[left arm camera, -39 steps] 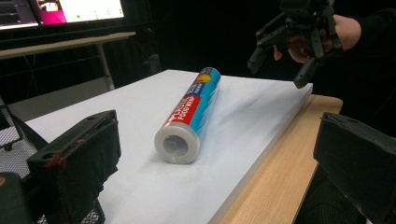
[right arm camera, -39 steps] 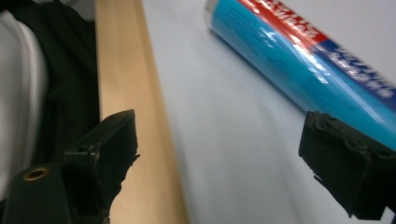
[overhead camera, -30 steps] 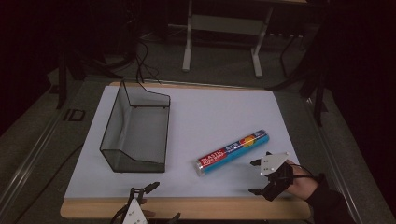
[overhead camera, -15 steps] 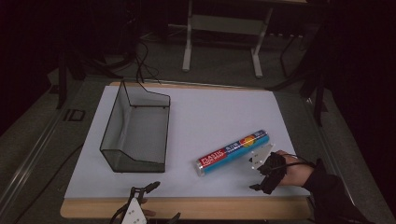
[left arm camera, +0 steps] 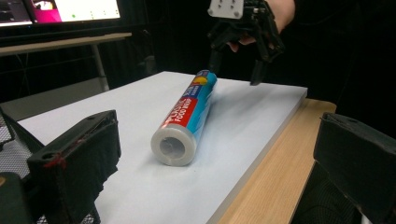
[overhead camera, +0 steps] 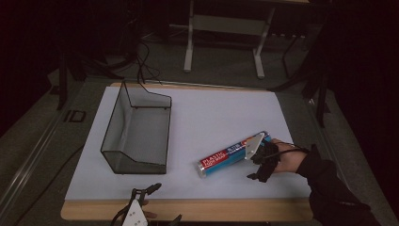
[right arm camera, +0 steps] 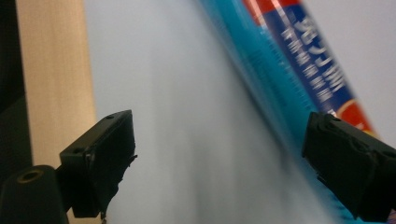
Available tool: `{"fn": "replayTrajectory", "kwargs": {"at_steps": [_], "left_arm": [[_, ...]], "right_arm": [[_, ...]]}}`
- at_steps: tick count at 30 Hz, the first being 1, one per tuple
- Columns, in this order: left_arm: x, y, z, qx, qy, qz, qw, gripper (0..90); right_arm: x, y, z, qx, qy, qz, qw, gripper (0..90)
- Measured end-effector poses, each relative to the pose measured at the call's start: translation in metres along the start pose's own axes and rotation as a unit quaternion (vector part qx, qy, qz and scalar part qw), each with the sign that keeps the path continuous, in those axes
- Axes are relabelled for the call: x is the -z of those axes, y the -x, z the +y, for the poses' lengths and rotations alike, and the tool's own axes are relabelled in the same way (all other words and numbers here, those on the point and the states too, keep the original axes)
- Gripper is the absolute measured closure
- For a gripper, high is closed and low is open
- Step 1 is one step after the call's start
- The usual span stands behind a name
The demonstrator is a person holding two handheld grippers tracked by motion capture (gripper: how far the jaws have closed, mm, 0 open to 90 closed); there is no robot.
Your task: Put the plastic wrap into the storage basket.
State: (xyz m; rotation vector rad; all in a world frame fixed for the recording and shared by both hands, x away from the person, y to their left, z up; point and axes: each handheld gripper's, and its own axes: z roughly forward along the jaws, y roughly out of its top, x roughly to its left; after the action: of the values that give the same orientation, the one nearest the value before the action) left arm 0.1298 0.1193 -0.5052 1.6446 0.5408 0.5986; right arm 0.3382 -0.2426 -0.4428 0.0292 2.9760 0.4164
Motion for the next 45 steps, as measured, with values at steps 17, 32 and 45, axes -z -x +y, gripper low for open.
{"fn": "replayTrajectory", "kwargs": {"at_steps": [17, 32, 45], "left_arm": [[-0.001, -0.002, -0.001, 0.002, 0.000, 0.002, 1.0000, 1.2], [-0.002, -0.004, -0.002, 0.007, -0.001, 0.005, 1.0000, 1.2], [-0.002, -0.006, -0.002, 0.012, -0.002, 0.000, 0.9999, 1.2]], "right_arm": [[-0.018, 0.032, 0.029, 0.025, -0.045, -0.033, 0.9981, 9.6], [-0.044, 0.046, 0.049, 0.081, -0.060, -0.024, 0.9946, 11.8], [-0.081, 0.042, 0.056, 0.118, -0.098, 0.006, 0.9882, 15.5]]}}
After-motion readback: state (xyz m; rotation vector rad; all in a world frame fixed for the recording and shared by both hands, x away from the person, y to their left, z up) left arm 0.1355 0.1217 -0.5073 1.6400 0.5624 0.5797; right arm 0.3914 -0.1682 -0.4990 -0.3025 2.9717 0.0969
